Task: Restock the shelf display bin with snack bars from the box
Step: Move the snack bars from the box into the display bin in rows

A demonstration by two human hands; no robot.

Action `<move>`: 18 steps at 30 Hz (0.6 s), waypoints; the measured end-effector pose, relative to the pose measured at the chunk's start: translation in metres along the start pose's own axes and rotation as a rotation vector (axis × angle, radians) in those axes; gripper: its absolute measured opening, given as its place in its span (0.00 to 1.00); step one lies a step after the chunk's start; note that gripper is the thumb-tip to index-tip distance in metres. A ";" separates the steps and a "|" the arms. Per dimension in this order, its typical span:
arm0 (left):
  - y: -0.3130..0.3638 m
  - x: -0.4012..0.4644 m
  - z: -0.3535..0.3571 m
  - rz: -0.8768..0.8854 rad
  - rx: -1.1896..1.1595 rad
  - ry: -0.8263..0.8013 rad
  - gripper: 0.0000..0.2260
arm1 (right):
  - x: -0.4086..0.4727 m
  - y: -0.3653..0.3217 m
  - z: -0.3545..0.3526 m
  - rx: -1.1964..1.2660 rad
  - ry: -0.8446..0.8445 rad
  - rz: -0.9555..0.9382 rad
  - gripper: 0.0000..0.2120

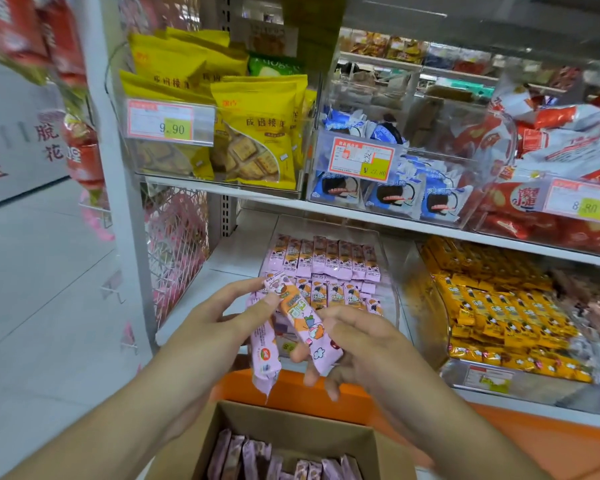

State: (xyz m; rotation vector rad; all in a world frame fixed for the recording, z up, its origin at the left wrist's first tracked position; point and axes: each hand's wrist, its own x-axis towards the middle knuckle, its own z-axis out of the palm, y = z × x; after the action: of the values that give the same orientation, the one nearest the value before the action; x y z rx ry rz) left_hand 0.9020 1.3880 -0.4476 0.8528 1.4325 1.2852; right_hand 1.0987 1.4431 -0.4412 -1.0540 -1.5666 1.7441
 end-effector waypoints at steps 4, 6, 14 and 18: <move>0.002 0.003 0.000 -0.016 -0.009 -0.025 0.09 | 0.002 0.000 -0.001 -0.095 -0.004 0.012 0.11; 0.002 0.005 -0.003 -0.045 0.008 -0.045 0.08 | 0.006 0.001 -0.003 -0.105 0.059 -0.003 0.11; 0.000 -0.004 -0.002 -0.112 0.302 -0.322 0.20 | 0.008 -0.002 -0.023 -0.152 0.276 -0.131 0.17; 0.001 -0.007 0.005 -0.048 0.370 -0.348 0.19 | 0.006 -0.003 -0.023 -0.261 0.134 -0.083 0.20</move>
State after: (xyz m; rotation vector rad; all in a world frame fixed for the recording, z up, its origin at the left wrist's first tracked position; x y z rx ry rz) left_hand 0.9081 1.3830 -0.4453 1.2145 1.4141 0.7942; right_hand 1.1147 1.4609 -0.4399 -1.1839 -1.7580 1.4107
